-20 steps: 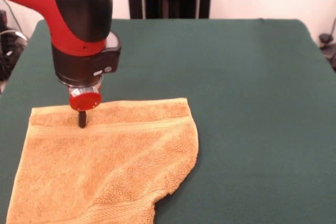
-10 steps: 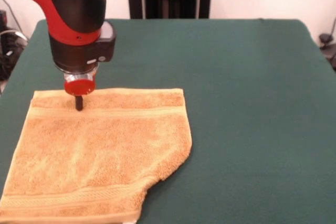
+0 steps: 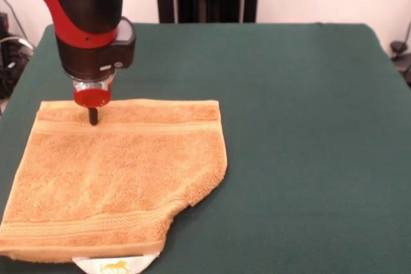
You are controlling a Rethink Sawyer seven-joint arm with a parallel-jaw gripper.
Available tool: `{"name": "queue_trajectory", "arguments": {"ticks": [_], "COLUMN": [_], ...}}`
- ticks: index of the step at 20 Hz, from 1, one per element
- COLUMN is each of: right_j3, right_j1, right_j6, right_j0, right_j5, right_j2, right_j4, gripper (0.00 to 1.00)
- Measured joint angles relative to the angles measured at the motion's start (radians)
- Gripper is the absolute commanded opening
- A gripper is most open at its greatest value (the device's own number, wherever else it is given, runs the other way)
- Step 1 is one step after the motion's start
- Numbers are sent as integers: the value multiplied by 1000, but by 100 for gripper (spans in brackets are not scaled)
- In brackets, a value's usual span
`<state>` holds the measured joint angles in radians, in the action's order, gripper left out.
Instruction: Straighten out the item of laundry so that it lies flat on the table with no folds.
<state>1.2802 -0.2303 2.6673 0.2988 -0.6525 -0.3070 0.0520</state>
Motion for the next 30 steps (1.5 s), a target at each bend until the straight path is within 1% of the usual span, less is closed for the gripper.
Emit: {"name": "queue_trajectory", "arguments": {"ticks": [5,12,20,21,30], "right_j3": [25,67,154,178,245], "right_j1": [-4,-7,-25,-31,-31], "right_j6": [0,0,0,0,0], "right_j0": [0,-12,-16,-19,-59], "right_j5": [0,0,0,0,0], "right_j2": [-11,-50,-101,-115,-171], "right_j4": [11,14,13,13,21], "gripper": [100,100,100,100,100]}}
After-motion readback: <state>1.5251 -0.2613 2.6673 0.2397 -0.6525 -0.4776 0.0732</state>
